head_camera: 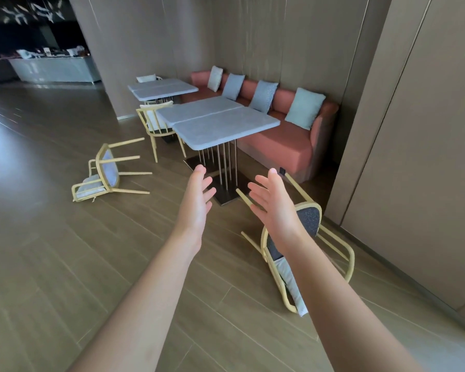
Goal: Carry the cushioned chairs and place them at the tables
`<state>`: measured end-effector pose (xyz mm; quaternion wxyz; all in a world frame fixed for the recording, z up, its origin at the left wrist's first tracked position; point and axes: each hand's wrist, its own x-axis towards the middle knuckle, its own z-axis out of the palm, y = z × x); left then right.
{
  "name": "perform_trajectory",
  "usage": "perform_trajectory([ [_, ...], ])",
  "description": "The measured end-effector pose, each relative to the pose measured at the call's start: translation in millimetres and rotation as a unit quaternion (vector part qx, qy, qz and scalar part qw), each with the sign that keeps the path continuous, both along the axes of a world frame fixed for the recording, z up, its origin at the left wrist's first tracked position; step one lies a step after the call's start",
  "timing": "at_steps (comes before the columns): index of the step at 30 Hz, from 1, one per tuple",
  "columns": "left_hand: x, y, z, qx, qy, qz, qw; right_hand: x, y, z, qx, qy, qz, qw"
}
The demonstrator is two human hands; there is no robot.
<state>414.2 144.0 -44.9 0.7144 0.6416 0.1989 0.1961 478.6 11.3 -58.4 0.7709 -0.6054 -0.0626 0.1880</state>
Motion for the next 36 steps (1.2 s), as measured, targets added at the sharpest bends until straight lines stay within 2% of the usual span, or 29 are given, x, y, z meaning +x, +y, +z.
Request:
perform_trajectory([
  [8,87,-39,-3,-0.006,0.0,-0.022,1.0,91,-36,-1,0.027,0.008,-0.017,0.999],
  [14,158,-49,-10,-0.027,0.017,-0.054,0.998,147,-47,-11,0.011,0.006,-0.049,0.999],
  [28,361,-79,-16,-0.028,0.022,-0.252,0.967,280,-88,3,-0.013,0.019,-0.218,0.976],
  [36,412,-135,-14,-0.028,0.024,-0.337,0.941,314,-139,-4,0.0,0.034,-0.304,0.952],
])
